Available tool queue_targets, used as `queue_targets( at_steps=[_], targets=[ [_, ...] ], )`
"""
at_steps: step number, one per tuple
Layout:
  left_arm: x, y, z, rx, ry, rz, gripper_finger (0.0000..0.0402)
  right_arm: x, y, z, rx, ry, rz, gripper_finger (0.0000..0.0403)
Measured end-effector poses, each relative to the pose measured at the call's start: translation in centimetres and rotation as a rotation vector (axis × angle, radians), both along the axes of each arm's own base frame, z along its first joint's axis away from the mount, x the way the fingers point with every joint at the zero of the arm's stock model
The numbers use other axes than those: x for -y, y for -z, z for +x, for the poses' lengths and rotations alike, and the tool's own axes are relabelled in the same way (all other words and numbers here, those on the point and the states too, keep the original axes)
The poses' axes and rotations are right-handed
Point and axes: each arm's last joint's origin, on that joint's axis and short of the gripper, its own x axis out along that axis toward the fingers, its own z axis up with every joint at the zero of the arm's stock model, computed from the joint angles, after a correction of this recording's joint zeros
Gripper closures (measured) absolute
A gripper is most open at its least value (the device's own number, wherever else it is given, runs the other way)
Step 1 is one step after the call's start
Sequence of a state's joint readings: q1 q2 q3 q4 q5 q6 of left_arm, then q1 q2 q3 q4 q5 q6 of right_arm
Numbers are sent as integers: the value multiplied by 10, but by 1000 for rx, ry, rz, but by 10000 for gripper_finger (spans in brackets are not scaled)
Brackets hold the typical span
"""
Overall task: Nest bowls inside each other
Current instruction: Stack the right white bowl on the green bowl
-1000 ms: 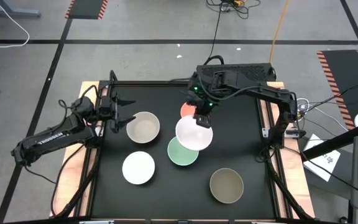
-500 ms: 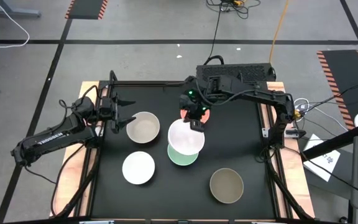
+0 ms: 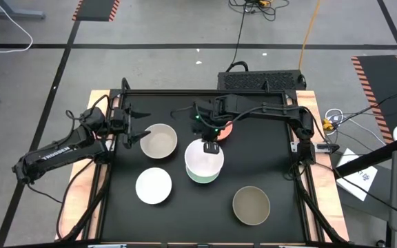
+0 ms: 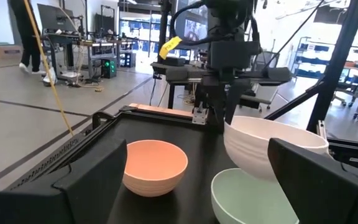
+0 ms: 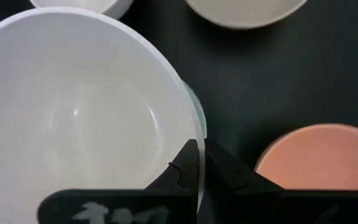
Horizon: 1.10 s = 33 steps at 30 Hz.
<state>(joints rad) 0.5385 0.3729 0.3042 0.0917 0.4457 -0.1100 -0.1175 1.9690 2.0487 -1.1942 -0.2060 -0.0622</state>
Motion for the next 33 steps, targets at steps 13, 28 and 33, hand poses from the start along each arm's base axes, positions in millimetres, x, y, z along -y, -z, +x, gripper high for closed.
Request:
queue_targets(
  at_steps=[13,28,33],
  targets=[
    [0,0,0,1,2,1,9,-1,31,3,-42,25,-35,403],
    [0,0,0,2,2,3,9,-1,42,1,-76,31,-26,403],
    [0,0,0,2,2,2,9,-1,42,1,-76,31,-26,403]
  ],
)
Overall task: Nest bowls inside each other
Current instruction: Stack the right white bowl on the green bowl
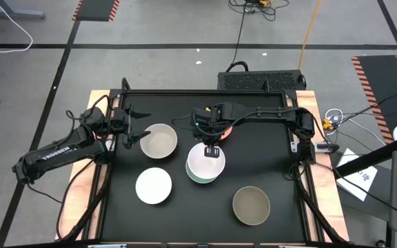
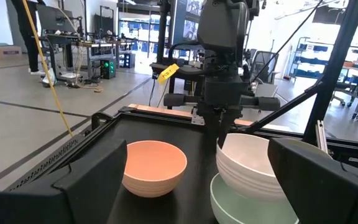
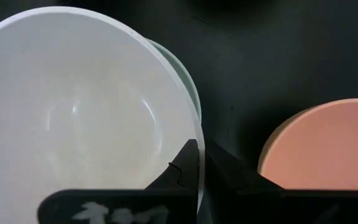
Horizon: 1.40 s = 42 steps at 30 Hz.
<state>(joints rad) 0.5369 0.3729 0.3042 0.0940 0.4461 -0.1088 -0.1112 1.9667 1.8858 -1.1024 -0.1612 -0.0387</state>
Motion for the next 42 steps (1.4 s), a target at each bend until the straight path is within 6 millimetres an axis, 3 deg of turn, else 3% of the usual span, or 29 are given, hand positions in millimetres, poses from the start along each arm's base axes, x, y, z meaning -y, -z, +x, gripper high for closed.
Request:
queue_targets(
  at_steps=[8,24,42],
  targets=[
    [0,0,0,0,0,0,9,-2,1,4,51,-43,85,403],
    [0,1,0,-10,1,-6,9,3,32,1,17,-15,97,403],
    [0,1,0,-14,0,-1,9,15,42,3,9,-20,144,403]
  ],
)
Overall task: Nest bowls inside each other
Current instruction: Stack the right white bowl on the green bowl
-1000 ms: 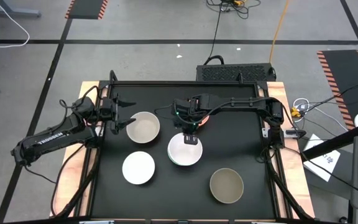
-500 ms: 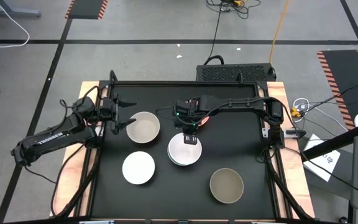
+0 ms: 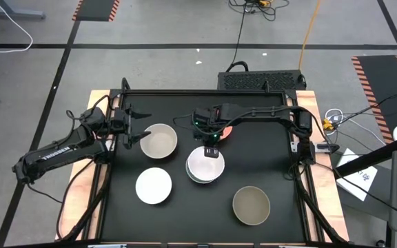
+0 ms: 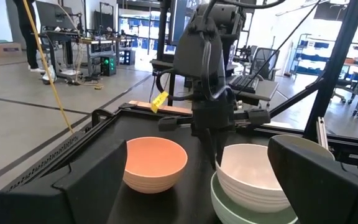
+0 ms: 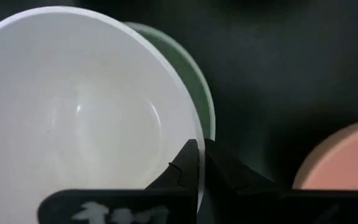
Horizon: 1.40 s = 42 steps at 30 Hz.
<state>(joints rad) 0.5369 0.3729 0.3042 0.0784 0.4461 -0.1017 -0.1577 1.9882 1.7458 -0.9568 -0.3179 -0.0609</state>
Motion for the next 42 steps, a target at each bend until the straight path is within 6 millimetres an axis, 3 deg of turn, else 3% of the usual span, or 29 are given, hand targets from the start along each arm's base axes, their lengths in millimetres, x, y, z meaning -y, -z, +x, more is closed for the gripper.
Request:
queue_targets(
  at_steps=[15,25,42],
  targets=[
    [0,2,0,-24,0,9,9,0,6,2,-35,53,-67,403],
    [0,3,0,-33,2,11,9,-4,35,4,-185,70,-23,403],
    [0,5,0,-48,3,3,9,-19,28,13,-137,76,-132,403]
  ],
)
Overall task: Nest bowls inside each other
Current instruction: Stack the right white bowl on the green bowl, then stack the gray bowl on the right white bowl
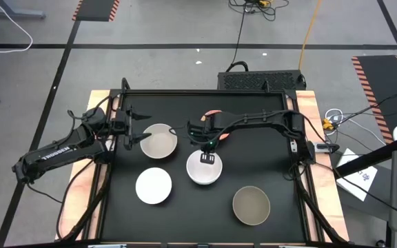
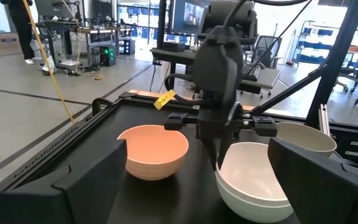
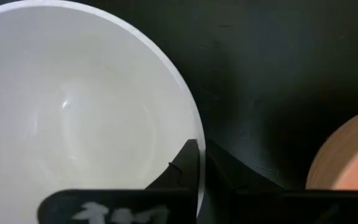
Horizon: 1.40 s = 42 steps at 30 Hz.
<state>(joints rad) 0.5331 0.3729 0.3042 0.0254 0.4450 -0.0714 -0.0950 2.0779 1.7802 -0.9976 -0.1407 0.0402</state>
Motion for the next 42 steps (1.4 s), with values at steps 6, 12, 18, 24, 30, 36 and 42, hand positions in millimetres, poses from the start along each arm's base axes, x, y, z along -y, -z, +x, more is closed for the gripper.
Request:
queue_targets(
  at_steps=[6,12,18,24,30,36,42],
  targets=[
    [0,0,0,-1,1,-1,9,-7,-1,6,52,10,-15,403],
    [0,0,0,-1,1,-2,9,-8,-1,7,59,11,-17,403],
    [0,0,0,0,1,-2,9,-8,-1,7,56,13,-16,403],
    [0,0,0,0,1,-5,9,-8,0,7,56,14,-16,394],
    [0,1,0,-8,1,-10,9,-12,3,6,41,20,-16,355],
    [0,2,0,-19,1,-16,9,-16,2,7,43,17,-2,322],
    [0,2,0,-20,1,-16,9,-18,2,7,43,28,2,304]
  ],
)
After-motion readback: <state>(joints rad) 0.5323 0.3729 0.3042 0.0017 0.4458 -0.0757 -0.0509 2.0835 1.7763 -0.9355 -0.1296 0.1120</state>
